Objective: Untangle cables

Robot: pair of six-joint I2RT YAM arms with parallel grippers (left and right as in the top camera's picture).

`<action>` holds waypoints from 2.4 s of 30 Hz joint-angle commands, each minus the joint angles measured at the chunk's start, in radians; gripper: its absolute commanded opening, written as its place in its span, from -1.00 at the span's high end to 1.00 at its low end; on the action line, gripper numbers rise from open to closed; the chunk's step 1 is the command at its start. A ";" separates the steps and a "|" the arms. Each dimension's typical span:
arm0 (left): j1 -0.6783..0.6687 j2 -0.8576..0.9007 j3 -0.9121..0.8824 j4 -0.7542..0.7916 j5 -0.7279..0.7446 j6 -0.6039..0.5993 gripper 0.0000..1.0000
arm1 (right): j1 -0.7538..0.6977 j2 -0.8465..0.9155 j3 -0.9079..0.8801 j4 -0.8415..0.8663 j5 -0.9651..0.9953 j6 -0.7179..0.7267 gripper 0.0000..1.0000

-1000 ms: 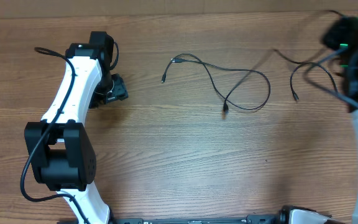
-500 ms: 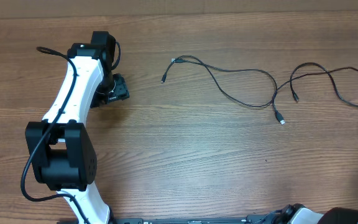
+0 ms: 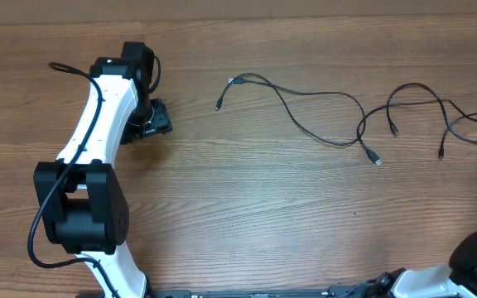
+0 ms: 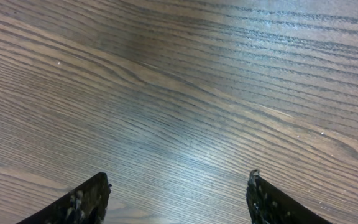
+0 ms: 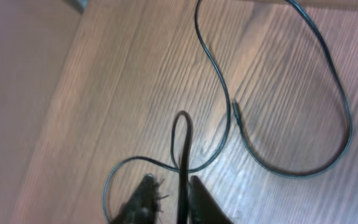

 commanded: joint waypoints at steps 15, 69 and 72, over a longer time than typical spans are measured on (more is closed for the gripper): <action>-0.007 -0.021 0.011 -0.002 0.008 0.013 -0.42 | 0.335 -0.002 -0.008 -0.346 -0.260 -0.365 -0.92; -0.007 -0.021 0.011 -0.007 0.008 0.035 -0.41 | 0.821 0.097 -0.715 0.528 0.043 0.457 -0.07; -0.007 -0.021 0.011 -0.008 0.008 0.035 -0.40 | 0.835 0.106 -0.715 0.563 0.043 0.457 -0.01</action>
